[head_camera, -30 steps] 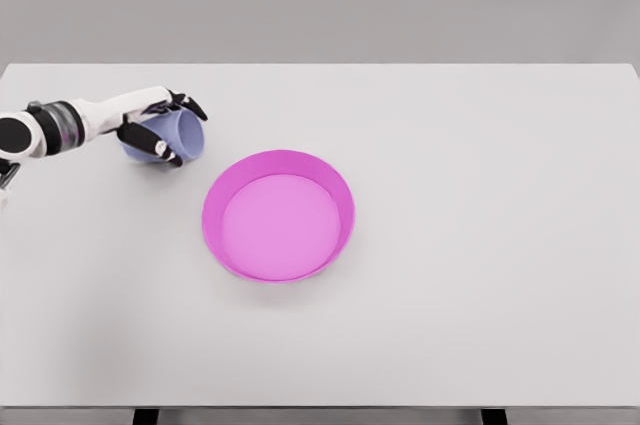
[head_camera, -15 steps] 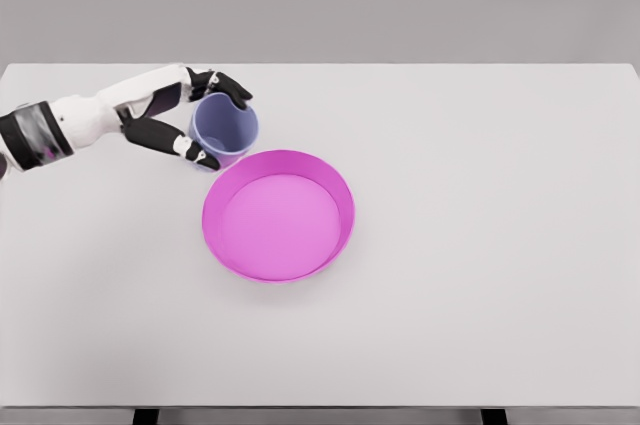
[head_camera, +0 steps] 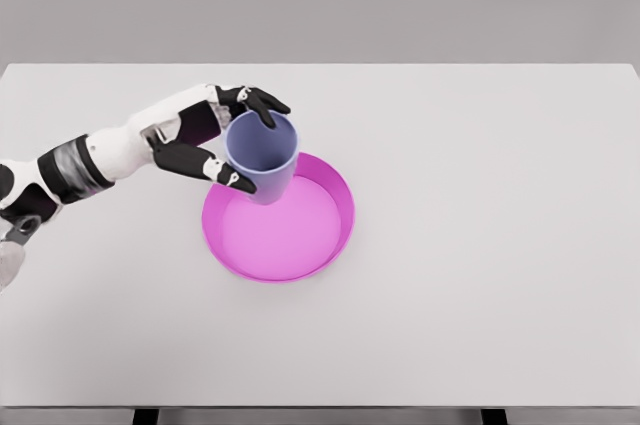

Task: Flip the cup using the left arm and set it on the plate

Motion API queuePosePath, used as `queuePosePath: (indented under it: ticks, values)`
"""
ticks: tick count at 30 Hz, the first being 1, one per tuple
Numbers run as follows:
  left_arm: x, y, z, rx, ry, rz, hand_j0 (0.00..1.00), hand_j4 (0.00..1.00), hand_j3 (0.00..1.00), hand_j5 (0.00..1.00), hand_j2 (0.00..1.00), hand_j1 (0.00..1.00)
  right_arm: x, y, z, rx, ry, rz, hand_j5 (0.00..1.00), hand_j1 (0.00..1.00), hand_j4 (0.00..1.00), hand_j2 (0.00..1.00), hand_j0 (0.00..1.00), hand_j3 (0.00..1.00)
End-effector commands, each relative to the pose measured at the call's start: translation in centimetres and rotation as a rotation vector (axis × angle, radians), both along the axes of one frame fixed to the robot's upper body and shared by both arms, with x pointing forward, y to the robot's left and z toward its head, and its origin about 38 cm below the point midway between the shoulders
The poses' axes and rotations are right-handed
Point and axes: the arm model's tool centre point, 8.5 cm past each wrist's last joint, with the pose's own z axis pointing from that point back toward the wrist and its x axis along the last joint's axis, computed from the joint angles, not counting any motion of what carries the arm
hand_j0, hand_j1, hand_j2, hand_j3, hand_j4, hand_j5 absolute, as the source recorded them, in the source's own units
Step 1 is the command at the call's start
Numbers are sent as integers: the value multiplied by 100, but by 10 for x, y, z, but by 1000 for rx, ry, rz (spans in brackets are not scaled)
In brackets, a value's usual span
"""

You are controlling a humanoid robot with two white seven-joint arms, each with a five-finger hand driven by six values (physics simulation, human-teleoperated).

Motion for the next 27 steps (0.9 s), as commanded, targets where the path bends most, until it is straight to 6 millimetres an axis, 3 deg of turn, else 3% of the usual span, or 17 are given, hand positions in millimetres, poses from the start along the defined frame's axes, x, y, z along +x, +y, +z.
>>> queuePosePath:
  ticks: [1,4,8,27]
  values:
    - [1,-20,-7,-35,6,-21,50,50,50,50,50,50,0,0,0,-1,1,1,100,100,100,100,100,100]
    - [8,-32,-30,-16,43,-9,50,50,50,50,50,50,0,0,0,-1,0,1,100,100,100,100,100,100]
    - [21,-17,-56,31,97,58,50,50,50,50,50,50,0,0,0,0,0,1,100,100,100,100,100,100]
    - [16,-18,-85,52,153,77,51,51,51,51,51,51,0,0,0,1,1,1,100,100,100,100,100,100]
